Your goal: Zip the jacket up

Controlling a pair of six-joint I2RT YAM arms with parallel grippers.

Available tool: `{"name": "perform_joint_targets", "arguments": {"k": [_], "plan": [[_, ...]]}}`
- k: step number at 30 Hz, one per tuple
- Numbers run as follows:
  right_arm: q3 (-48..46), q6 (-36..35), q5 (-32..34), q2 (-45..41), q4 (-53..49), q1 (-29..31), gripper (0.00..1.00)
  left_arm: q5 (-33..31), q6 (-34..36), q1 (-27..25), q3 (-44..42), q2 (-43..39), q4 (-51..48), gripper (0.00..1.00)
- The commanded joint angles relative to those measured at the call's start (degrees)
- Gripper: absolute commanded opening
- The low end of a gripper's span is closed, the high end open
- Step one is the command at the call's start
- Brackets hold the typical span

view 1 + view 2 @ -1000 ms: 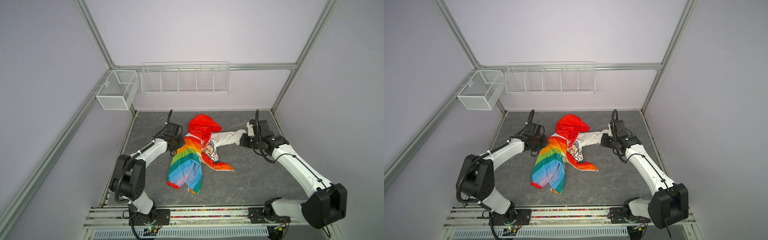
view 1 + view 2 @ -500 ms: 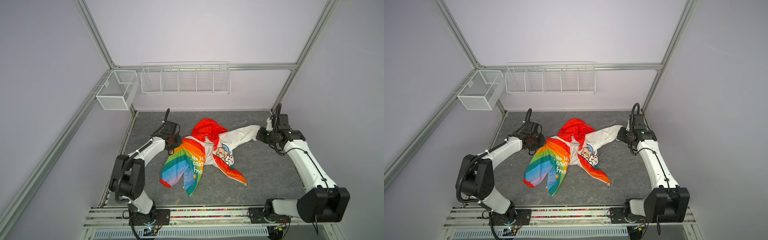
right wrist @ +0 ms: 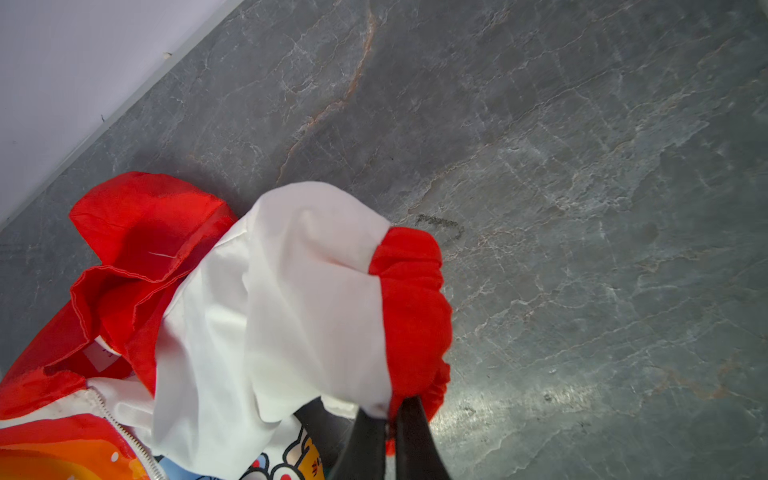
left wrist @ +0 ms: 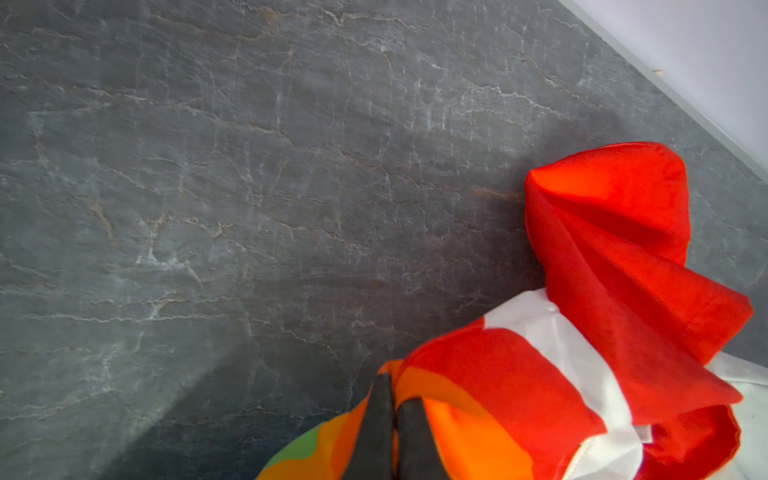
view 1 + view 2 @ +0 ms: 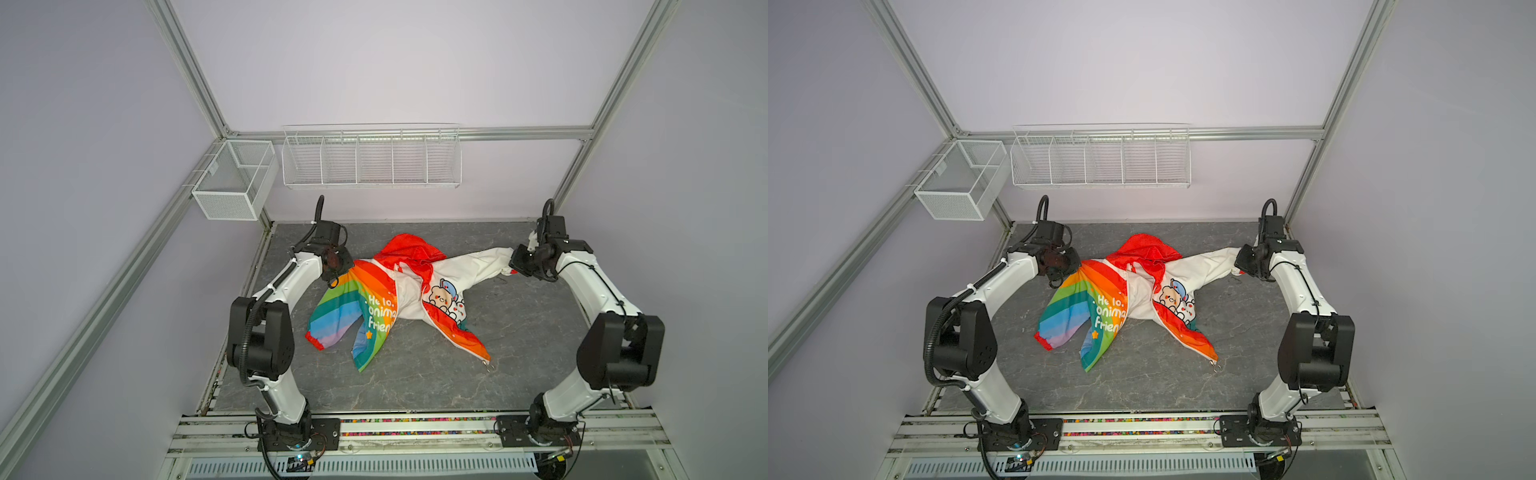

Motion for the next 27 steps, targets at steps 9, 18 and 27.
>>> {"name": "perform_joint_targets", "arguments": {"k": [9,18,27], "plan": [[2.2,-0.7,-5.5,2.6,2.1,-0.4,0.66,-2.2,1.2,0.4,6.5,0.6,-5.7,0.51],[-8.6,-2.4,-6.5,-10.1,3.0,0.8,0.75,-0.1,-2.2,-6.9,-5.7,-15.6,-2.8,0.54],[-26.4,-3.0,-3.0,-24.6,1.5,13.8,0.77,3.2,-15.8,-24.3,-21.4,-17.3,15.8,0.6]]}}
